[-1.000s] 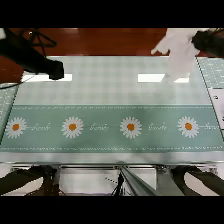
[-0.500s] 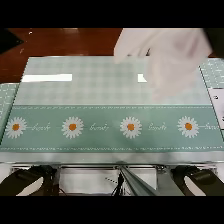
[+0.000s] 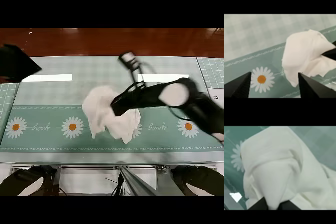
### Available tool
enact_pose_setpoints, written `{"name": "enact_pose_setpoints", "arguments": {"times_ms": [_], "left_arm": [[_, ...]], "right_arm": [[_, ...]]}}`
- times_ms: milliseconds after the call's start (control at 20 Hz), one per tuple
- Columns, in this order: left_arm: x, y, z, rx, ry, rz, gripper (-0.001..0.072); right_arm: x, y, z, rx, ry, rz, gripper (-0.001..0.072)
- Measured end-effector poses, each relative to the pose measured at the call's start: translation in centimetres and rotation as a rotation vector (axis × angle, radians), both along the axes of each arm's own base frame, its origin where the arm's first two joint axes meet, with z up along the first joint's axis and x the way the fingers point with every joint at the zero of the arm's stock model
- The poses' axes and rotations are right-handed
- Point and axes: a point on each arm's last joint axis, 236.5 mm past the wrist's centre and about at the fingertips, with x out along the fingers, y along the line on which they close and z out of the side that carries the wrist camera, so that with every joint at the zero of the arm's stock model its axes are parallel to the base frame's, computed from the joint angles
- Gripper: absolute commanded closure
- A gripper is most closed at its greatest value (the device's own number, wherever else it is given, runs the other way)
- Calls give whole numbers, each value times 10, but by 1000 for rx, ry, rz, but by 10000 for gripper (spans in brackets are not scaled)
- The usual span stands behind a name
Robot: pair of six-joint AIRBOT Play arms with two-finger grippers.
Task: Fold the shirts.
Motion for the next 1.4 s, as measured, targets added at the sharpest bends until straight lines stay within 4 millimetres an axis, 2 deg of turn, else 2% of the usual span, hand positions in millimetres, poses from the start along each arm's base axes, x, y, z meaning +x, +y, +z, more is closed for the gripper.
{"name": "enact_pose_setpoints", "arguments": {"times_ms": [50, 100, 200, 300, 400, 500, 650, 750, 900, 1050, 1250, 1400], "left_arm": [[2, -1, -16, 10, 37, 2, -3], [6, -2, -32, 15, 65, 5, -3], [8, -3, -72, 36, 147, 10, -3], [5, -2, -113, 57, 228, 17, -3], [-4, -1, -157, 74, 322, 22, -3], [-23, -1, -201, 83, 429, 14, -3], [-55, -8, -256, 61, 559, -23, -3], [-71, -18, -280, 14, 603, -56, -3], [-84, -33, -308, -65, 629, -62, -4], [-91, -37, -332, -93, 657, -49, -4], [-92, -38, -354, -97, 673, -38, -3], [-89, -47, -360, -134, 666, -53, -3]], "right_arm": [[-1, 5, -19, -26, 26, 7, 291], [-1, 8, -33, -45, 45, 9, 170], [3, 5, -40, -65, 63, 7, 159], [13, -10, -25, -82, 42, -2, 159], [27, -42, -3, -123, -14, -28, 167], [45, -93, 14, -217, -80, -92, 168], [66, -183, 18, -368, -88, -242, 167], [68, -235, 9, -412, -33, -338, 167], [58, -282, -15, -401, 77, -434, 167], [41, -301, -42, -346, 182, -483, 166], [21, -297, -69, -274, 277, -482, 166], [13, -292, -79, -245, 312, -476, 166]]}}
